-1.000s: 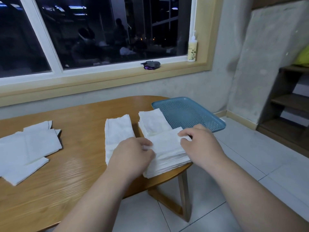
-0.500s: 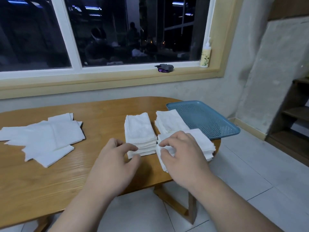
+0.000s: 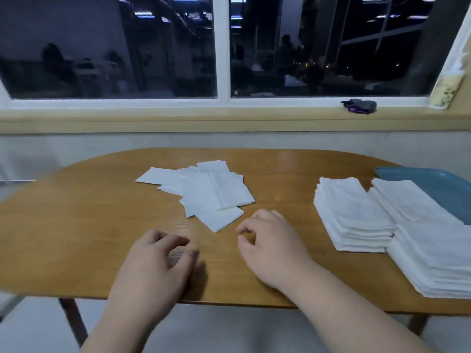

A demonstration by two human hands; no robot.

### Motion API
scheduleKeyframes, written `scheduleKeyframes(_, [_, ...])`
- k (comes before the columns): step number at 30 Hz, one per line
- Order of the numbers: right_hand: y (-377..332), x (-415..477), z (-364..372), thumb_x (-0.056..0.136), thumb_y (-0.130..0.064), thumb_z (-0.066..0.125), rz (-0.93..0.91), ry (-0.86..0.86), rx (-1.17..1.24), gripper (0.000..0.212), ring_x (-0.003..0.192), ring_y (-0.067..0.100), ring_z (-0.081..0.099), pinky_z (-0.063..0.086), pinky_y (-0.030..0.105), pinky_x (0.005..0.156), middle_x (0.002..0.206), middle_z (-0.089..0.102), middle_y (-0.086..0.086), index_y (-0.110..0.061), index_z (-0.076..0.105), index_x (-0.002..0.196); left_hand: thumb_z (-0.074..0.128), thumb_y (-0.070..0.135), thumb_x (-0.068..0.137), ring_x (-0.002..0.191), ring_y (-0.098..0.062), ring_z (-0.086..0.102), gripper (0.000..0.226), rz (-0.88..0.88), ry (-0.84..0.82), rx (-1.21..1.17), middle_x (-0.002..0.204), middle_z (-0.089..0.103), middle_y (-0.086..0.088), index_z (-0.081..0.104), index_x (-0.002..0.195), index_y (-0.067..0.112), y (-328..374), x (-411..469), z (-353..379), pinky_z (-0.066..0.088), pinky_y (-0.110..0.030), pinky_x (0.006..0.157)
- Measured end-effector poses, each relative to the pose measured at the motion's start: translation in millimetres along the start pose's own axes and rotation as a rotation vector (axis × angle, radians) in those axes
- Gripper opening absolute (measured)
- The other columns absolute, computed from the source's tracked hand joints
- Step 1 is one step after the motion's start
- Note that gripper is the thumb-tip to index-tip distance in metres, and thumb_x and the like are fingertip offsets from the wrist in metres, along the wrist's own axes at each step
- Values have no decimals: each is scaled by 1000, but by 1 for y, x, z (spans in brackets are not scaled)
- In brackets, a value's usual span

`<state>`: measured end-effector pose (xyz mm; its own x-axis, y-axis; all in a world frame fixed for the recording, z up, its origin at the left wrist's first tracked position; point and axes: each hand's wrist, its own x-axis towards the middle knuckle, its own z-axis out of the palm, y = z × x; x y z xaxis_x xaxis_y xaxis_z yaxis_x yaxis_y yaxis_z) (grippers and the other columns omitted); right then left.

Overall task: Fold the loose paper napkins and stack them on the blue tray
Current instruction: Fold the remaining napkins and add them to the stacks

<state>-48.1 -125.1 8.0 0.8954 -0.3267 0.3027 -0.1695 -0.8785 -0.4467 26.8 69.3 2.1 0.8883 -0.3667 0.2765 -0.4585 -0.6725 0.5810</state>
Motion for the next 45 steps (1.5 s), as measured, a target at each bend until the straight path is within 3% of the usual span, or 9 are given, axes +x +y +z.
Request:
scheduleKeyframes(7, [-26, 70, 40, 94, -31, 48, 10, -95, -103, 29, 120, 15, 42, 41, 30, 98, 118, 54, -10, -32, 65, 117, 57, 51, 90, 101, -2, 52, 23, 21, 25, -31, 100, 48, 22, 69, 106, 38, -36, 22, -6, 44, -25, 82])
scheduleKeyframes(12, [-46, 100, 63, 94, -45, 50, -27, -110, -243, 34, 120, 22, 44, 39, 35, 101, 120, 55, -4, -31, 64, 121, 55, 46, 90, 99, -1, 53, 24, 12, 41, -39, 101, 51, 19, 69, 108, 37, -43, 31, -4, 45, -25, 83])
scheduleKeyframes(15, [-54, 110, 75, 93, -50, 50, -7, -112, -284, 35, 114, 25, 46, 42, 38, 97, 115, 56, -1, -28, 66, 116, 53, 47, 90, 98, -2, 52, 26, 46, 49, -30, 98, 53, 18, 70, 107, 36, -44, 31, -3, 45, -27, 86])
scheduleKeyframes(20, [-49, 114, 78, 97, -33, 47, -26, -69, -285, 24, 100, 24, 53, 46, 37, 86, 97, 58, -3, -27, 71, 98, 52, 47, 90, 99, -1, 50, 25, 44, 51, -46, 95, 53, 17, 70, 105, 36, -46, 31, -2, 44, -29, 88])
scheduleKeyframes(25, [-46, 111, 71, 99, -33, 48, -23, -39, -219, 26, 95, 21, 57, 48, 37, 84, 96, 62, -6, -28, 73, 96, 53, 47, 90, 98, 0, 50, 24, 36, 51, -55, 95, 54, 17, 69, 104, 37, -45, 31, -3, 44, -27, 88])
scheduleKeyframes(31, [-39, 81, 39, 100, -37, 51, -40, 8, -121, 23, 97, 8, 55, 48, 31, 83, 100, 62, -14, -33, 74, 98, 54, 47, 91, 101, 3, 48, 29, 57, 46, -75, 105, 50, 23, 65, 116, 37, -46, 29, -6, 44, -23, 90])
scheduleKeyframes(38, [-3, -7, 4, 95, -40, 59, -86, -92, -3, 15, 103, -4, 53, 40, 11, 84, 97, 60, -26, -38, 74, 96, 67, 42, 83, 130, -8, 25, 62, 287, 8, 46, 140, 35, 13, 42, 140, 41, -32, 21, 7, 37, -32, 107])
scheduleKeyframes(41, [10, -34, -6, 94, -38, 62, -90, -94, 29, 12, 104, -3, 53, 39, 10, 83, 101, 59, -26, -37, 73, 91, 72, 39, 79, 132, -15, 28, 59, 381, -31, 115, 144, 40, 6, 49, 133, 41, -22, 13, 16, 41, -37, 104])
scheduleKeyframes(45, [23, -56, -20, 93, -34, 64, -109, -63, 63, 11, 102, 3, 56, 41, 14, 81, 100, 60, -24, -36, 70, 84, 61, 33, 78, 109, -14, 54, 22, 521, -53, 129, 114, 62, 16, 66, 97, 40, -13, 2, 24, 51, -38, 82])
